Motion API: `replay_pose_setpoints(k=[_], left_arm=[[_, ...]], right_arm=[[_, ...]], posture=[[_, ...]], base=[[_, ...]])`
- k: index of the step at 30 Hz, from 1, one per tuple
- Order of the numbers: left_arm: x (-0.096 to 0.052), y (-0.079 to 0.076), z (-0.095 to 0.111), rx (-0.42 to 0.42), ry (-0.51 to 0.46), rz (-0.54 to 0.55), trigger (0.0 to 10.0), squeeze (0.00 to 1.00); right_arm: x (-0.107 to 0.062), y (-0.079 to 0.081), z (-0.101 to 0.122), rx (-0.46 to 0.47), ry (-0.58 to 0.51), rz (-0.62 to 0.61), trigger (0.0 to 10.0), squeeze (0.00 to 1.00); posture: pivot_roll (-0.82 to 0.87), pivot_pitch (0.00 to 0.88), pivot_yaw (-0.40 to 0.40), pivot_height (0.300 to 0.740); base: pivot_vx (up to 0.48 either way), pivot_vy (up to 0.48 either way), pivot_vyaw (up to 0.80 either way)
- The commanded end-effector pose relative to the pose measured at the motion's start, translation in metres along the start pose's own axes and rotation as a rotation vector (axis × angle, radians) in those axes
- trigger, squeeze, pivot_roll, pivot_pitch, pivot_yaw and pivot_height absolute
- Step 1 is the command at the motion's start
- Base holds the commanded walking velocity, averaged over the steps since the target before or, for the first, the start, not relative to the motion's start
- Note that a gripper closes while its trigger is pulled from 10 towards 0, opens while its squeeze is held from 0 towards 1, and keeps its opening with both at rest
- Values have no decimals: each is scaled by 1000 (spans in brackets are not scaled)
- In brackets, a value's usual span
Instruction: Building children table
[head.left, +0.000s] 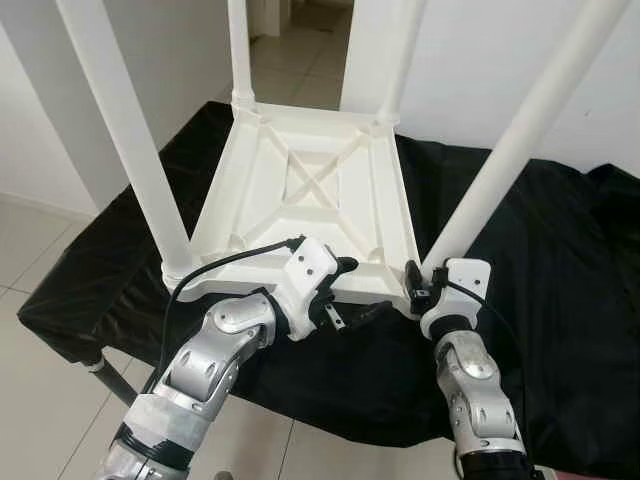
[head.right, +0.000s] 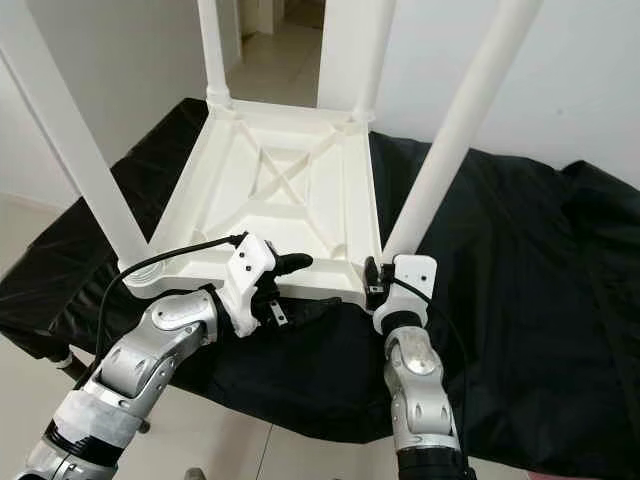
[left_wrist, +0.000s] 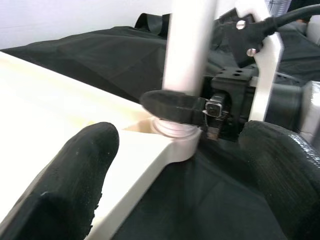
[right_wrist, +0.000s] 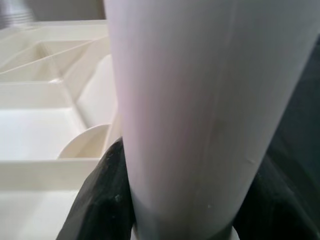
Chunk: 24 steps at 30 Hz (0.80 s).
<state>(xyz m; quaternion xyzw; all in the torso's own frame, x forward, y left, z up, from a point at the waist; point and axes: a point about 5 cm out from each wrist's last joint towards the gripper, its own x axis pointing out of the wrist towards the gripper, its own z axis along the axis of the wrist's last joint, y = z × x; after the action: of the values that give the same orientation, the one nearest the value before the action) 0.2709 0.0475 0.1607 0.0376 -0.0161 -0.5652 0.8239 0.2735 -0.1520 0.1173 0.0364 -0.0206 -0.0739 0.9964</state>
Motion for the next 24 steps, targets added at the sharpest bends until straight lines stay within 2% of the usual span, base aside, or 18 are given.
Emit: replay_pose_setpoints(k=[1,5,13,14,15,21,24], left_arm=[[0,5,1,14,-2,17,10000,0],[0,7,2,14,-5,22,10000,0],[1,13,-3,61,31,65,10000,0],[0,15,-3,65,36,74,10000,0],[0,17,-3,68,39,81,10000,0],[0,25,-6,81,73,119,10000,0],[0,30,-12,85,114,145,10000,0]], right_arm=[[-7,3,1,33,0,-91,10000,0],[-10,8,4,41,-7,-89,10000,0],[-12,1,8,-6,-25,-99,10000,0],[-14,0,8,-3,-29,-95,10000,910],[-15,0,8,3,-35,-85,10000,1000],[-17,-4,15,-3,-87,-54,10000,1000],[-22,-8,30,23,-183,-17,10000,1000]], posture=[[-90,0,-34,740],[-101,0,-27,740],[-98,0,-22,740],[-98,0,-22,740],[-98,0,-22,740],[-98,0,-19,740],[-96,0,-15,740]], base=[[0,0,0],[0,0,0],[0,0,0],[0,0,0],[0,0,0],[0,0,0],[0,0,0]])
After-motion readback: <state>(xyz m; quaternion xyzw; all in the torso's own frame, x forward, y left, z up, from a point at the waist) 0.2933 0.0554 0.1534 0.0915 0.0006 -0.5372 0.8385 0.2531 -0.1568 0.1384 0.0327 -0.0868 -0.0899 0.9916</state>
